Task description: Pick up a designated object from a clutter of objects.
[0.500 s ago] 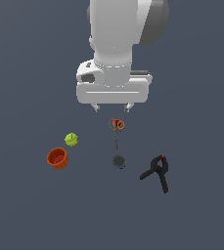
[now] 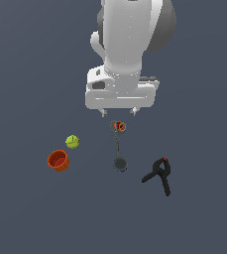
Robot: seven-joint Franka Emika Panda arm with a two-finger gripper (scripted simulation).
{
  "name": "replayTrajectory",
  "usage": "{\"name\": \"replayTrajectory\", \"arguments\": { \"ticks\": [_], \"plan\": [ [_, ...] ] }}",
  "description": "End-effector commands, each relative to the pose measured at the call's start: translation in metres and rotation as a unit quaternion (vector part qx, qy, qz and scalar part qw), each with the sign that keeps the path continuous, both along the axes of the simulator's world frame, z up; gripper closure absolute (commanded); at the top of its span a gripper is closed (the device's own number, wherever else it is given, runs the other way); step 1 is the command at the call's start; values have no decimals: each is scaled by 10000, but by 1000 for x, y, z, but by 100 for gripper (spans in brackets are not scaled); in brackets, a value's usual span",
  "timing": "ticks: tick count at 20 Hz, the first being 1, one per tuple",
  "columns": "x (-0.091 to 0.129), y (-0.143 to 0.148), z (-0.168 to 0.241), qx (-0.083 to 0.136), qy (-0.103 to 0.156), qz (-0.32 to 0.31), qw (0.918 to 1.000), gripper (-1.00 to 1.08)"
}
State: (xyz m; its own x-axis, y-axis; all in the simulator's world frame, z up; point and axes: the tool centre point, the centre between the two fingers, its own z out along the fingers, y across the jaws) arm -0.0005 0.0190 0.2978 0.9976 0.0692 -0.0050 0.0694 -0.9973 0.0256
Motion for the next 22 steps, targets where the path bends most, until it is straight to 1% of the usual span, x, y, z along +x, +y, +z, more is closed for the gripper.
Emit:
{"name": "replayTrajectory", "arguments": {
  "ticks": [1,6,11,17,22],
  "plan": [
    [-1,3,-2,-25,27,61,10000,-92],
    [1,3,-3,-16,16,8,10000,-92],
    [9,11,-11,-12,11,-127,9999,-92],
    [27,29,-29,0,-4,-437,9990,-92],
    [46,52,-53,17,-20,-814,9967,-92]
  ]
}}
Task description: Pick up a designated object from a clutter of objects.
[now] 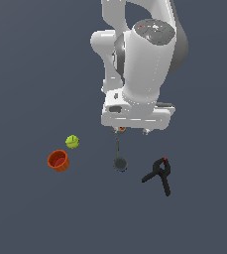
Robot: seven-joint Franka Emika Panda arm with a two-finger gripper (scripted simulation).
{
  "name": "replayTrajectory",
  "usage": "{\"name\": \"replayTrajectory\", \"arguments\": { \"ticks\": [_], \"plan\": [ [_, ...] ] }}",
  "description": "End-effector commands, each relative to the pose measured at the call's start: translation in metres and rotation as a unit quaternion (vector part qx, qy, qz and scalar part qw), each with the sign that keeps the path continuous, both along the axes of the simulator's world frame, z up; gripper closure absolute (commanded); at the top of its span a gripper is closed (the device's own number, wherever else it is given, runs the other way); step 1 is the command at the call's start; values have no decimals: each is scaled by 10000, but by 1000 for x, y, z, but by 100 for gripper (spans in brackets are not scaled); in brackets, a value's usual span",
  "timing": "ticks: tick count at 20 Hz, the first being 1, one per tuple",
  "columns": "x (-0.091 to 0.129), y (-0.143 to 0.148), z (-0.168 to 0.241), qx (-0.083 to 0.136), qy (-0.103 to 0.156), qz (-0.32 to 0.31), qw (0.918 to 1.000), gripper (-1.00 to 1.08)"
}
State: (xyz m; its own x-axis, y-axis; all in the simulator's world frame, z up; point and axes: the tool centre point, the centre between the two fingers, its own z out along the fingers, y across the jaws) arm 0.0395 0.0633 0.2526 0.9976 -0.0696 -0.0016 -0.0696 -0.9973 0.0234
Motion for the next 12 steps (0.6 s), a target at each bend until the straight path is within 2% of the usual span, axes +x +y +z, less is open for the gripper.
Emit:
{"name": "replayTrajectory", "arguments": {
  "ticks": [1,12],
  "plan": [
    [10,13,-14,10,-6,-207,9998,-92],
    [45,75,-85,55,-34,-1162,9932,-92]
  ]
}}
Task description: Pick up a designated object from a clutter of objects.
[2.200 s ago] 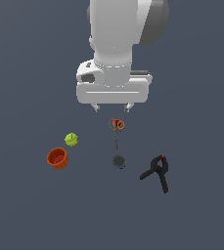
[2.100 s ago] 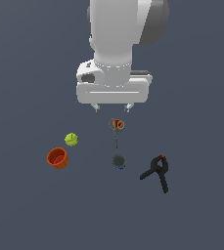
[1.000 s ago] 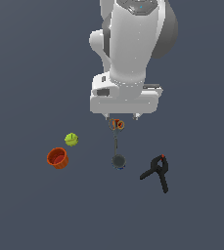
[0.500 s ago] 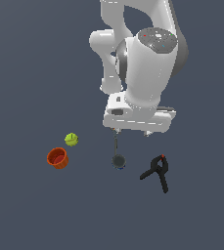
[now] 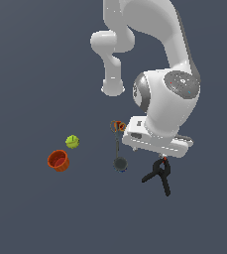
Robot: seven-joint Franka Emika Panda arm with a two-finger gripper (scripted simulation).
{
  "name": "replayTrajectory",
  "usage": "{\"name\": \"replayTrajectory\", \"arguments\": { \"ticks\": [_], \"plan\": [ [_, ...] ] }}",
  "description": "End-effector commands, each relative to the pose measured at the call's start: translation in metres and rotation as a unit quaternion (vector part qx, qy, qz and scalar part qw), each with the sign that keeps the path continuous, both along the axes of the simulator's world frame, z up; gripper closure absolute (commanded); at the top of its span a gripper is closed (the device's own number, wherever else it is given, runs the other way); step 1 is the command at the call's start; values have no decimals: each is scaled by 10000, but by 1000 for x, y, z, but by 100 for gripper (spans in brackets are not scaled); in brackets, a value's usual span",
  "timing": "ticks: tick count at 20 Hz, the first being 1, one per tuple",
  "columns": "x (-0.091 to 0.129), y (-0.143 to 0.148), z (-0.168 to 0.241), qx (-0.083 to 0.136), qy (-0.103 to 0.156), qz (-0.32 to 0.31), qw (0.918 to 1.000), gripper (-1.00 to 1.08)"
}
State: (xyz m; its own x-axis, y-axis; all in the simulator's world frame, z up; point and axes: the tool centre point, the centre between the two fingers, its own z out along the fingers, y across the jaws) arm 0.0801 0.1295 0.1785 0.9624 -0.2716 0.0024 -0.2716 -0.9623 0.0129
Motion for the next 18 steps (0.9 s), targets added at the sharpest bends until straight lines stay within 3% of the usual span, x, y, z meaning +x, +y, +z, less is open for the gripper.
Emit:
{"name": "replayTrajectory", "arguments": {
  "ticks": [1,10,18],
  "plan": [
    [6,15,-18,11,-6,-225,9997,-92],
    [18,61,-76,45,-14,-916,9958,-92],
    [20,82,-104,61,-14,-1238,9923,-92]
  ]
}}
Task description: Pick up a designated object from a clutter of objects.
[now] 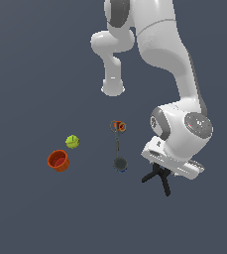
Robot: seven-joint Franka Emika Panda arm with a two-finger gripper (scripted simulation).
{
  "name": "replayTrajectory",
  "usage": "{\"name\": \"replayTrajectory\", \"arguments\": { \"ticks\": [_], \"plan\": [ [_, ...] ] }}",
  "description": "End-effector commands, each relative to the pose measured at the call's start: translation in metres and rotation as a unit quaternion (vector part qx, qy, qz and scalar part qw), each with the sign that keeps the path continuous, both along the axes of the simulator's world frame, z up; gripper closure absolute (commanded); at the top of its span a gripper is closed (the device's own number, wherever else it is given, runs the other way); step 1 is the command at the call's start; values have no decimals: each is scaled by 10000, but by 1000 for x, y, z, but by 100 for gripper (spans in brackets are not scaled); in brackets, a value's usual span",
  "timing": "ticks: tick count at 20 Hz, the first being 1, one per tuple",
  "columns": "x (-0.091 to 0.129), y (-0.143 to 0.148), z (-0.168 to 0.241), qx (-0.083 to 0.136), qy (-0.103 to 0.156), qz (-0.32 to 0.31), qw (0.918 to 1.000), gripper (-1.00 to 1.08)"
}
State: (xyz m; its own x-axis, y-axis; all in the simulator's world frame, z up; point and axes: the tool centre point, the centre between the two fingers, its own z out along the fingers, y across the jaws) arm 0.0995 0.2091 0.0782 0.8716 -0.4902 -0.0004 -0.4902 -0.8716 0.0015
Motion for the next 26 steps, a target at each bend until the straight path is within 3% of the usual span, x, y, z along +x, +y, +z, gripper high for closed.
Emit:
{"name": "replayTrajectory", "arguments": {
  "ticks": [1,9,24,25,26],
  "plan": [
    [1,4,-6,4,-6,-74,10000,-92],
    [0,6,-12,4,0,-92,10000,-92],
    [1,7,-59,5,-5,-109,9999,-92],
    [1,7,-59,5,-5,-109,9999,108],
    [1,7,-59,5,-5,-109,9999,108]
  ]
}}
